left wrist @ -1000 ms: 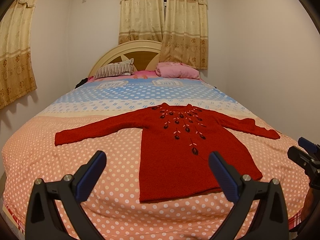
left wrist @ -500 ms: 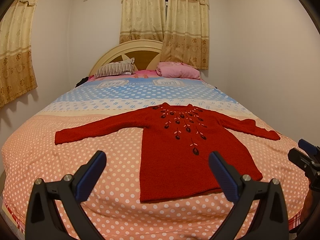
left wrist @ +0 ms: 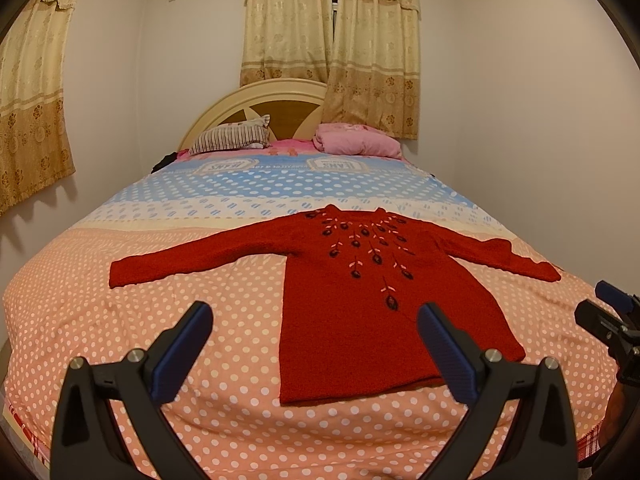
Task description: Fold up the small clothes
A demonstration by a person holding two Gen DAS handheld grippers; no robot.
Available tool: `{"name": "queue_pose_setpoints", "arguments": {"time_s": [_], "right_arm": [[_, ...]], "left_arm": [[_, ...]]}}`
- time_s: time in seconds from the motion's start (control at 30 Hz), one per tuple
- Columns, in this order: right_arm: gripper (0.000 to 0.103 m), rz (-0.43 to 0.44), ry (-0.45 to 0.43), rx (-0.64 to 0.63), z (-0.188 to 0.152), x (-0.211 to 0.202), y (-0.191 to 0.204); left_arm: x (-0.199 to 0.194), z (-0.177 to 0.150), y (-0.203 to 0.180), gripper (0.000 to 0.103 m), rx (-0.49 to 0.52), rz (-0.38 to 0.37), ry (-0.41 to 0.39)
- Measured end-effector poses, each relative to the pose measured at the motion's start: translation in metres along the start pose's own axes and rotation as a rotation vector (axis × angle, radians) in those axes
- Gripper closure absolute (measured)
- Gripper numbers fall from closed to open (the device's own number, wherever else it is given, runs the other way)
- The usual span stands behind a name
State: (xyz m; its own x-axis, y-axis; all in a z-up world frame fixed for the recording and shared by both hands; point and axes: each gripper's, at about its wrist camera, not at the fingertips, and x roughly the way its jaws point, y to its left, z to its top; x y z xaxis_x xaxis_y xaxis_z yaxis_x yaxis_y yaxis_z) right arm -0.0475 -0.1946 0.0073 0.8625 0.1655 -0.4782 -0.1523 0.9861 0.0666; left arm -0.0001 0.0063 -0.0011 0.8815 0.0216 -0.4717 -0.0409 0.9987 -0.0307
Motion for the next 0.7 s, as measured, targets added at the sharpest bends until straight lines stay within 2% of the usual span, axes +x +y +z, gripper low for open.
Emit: {"name": "queue_pose_setpoints", "arguments": {"time_s": [0.5, 0.7], "right_arm": [[0.001, 0.008, 0.007, -0.001, -0.001, 0.012, -0.008], [0.001, 0.002, 0.023, 0.013, -0.001, 0.03, -0.025]], "left_arm": [[0.012, -0.004, 0.002, 0.0, -0.004, 0.015, 0.01], [0.037, -0.004, 0.01, 0.0, -0.002, 0.039, 0.027]]}}
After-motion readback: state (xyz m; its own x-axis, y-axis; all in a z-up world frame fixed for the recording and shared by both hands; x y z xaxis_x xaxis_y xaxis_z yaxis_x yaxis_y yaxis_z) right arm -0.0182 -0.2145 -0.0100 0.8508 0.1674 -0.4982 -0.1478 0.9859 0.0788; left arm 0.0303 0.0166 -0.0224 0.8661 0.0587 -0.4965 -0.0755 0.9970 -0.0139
